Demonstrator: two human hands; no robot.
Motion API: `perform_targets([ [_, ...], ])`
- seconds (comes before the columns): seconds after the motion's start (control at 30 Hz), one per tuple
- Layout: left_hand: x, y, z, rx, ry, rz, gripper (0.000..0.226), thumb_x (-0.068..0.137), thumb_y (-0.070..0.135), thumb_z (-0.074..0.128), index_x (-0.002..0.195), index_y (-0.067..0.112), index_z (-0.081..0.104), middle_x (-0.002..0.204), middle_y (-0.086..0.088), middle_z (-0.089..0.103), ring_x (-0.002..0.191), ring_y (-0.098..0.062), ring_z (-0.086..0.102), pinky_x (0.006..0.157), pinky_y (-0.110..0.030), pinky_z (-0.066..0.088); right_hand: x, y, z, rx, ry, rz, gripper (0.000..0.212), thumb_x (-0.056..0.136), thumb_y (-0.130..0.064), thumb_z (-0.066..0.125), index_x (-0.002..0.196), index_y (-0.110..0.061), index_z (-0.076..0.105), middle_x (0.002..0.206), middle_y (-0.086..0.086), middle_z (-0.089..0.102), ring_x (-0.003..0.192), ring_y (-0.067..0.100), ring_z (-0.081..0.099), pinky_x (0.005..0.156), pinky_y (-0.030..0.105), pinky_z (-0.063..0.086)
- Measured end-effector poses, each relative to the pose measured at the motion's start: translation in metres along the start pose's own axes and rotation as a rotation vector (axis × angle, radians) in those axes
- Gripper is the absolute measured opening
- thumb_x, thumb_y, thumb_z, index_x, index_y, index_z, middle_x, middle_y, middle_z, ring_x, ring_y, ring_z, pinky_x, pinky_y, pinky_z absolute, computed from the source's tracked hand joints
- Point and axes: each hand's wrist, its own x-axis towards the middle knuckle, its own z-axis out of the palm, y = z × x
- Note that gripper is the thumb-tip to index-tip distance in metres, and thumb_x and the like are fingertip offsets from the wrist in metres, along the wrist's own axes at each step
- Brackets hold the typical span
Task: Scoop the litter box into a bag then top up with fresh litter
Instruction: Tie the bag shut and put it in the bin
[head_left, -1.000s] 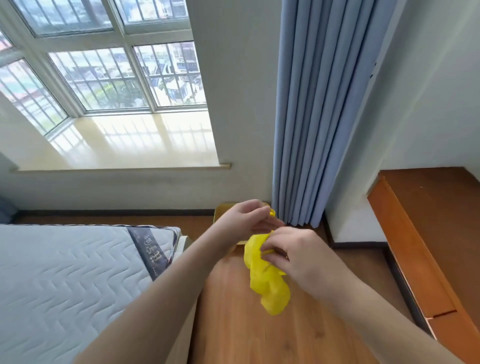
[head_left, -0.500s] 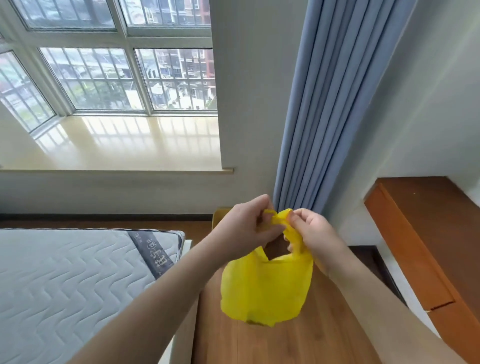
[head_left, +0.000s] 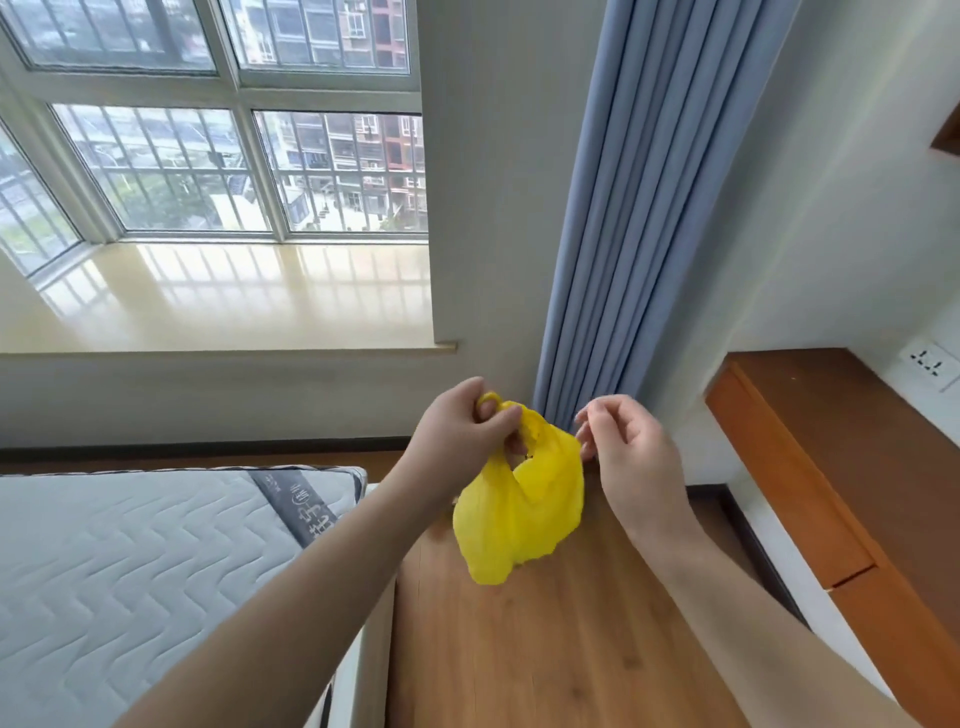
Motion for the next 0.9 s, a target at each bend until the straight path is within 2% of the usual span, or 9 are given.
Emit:
perform_targets([
  [0.07,-0.005,0.004,0.002,-0.177,-0.021,-0.101,0.030,0.092,0.015,0.062,0.074,0.012,0.039,0.054,0.001,0.058,0.049,-0.012,0.062,0.048,-0.020,0.045,-0.012,-0.011,-0.001,0.064,-0.133,0.116,0.049,0.100,-0.038,0.042,0.073,-0.005,0.066,0.062,0.006,0.065,0.051,0.012,0.058,0.051,0.018,0.045],
  [0.1,-0.008,0.006,0.004,-0.244,-0.048,-0.122,0.026,0.093,0.012,0.061,0.077,0.011,0.041,0.059,-0.005,0.061,0.051,-0.011,0.063,0.049,-0.019,0.046,-0.017,-0.013,0.000,0.039,-0.226,0.197,0.057,0.098,-0.047,0.039,0.073,-0.006,0.069,0.062,0.007,0.067,0.050,0.014,0.058,0.050,0.019,0.043],
  [0.17,-0.013,0.007,0.008,-0.288,-0.102,-0.142,0.021,0.093,0.013,0.062,0.080,0.011,0.045,0.067,-0.014,0.065,0.055,-0.013,0.065,0.051,-0.022,0.049,-0.026,-0.012,0.002,0.042,-0.363,0.339,0.063,0.095,-0.059,0.034,0.081,-0.012,0.073,0.070,0.007,0.070,0.052,0.015,0.058,0.050,0.021,0.039],
  [0.23,-0.019,0.007,0.014,-0.299,-0.159,-0.142,0.021,0.093,0.015,0.064,0.082,0.010,0.047,0.068,-0.013,0.065,0.057,-0.014,0.064,0.054,-0.022,0.050,-0.032,-0.008,0.001,0.178,-0.404,0.425,0.059,0.095,-0.057,0.035,0.090,-0.013,0.073,0.074,0.005,0.069,0.054,0.013,0.053,0.048,0.023,0.034],
  [0.37,-0.031,0.007,0.031,-0.260,-0.264,-0.105,0.020,0.092,0.016,0.064,0.082,0.010,0.047,0.067,-0.011,0.064,0.059,-0.018,0.061,0.062,-0.029,0.053,-0.048,-0.001,-0.011,0.362,-0.332,0.522,0.041,0.095,-0.045,0.047,0.092,-0.010,0.069,0.073,-0.001,0.064,0.054,0.008,0.044,0.049,0.023,0.029],
  [0.6,-0.056,0.017,0.076,-0.087,-0.355,-0.008,0.027,0.093,0.018,0.063,0.075,0.012,0.043,0.062,-0.007,0.059,0.057,-0.017,0.056,0.062,-0.033,0.051,-0.089,0.018,-0.058,0.470,-0.208,0.602,0.018,0.093,-0.028,0.059,0.094,-0.013,0.068,0.079,-0.002,0.064,0.059,0.007,0.047,0.049,0.021,0.033],
  [0.77,-0.079,0.025,0.123,0.011,-0.328,0.017,0.032,0.095,0.026,0.058,0.069,0.017,0.042,0.049,0.011,0.049,0.049,-0.005,0.046,0.051,-0.019,0.039,-0.125,0.024,-0.105,0.564,-0.125,0.591,0.008,0.094,-0.017,0.054,0.093,-0.010,0.059,0.071,0.000,0.057,0.059,0.009,0.051,0.052,0.023,0.036],
  [0.83,-0.088,0.026,0.142,0.068,-0.321,0.045,0.033,0.094,0.033,0.059,0.069,0.019,0.042,0.059,0.006,0.050,0.057,-0.011,0.047,0.056,-0.029,0.042,-0.145,0.027,-0.127,0.461,-0.079,0.556,0.008,0.094,-0.013,0.054,0.087,-0.010,0.057,0.068,0.000,0.060,0.059,0.011,0.054,0.051,0.024,0.036],
  [0.9,-0.099,0.029,0.163,0.081,-0.342,0.056,0.032,0.094,0.035,0.059,0.071,0.017,0.046,0.069,-0.002,0.060,0.065,-0.018,0.057,0.065,-0.040,0.052,-0.168,0.035,-0.151,0.302,-0.004,0.536,0.010,0.093,-0.012,0.054,0.086,-0.008,0.059,0.070,0.003,0.065,0.060,0.013,0.059,0.051,0.026,0.037],
])
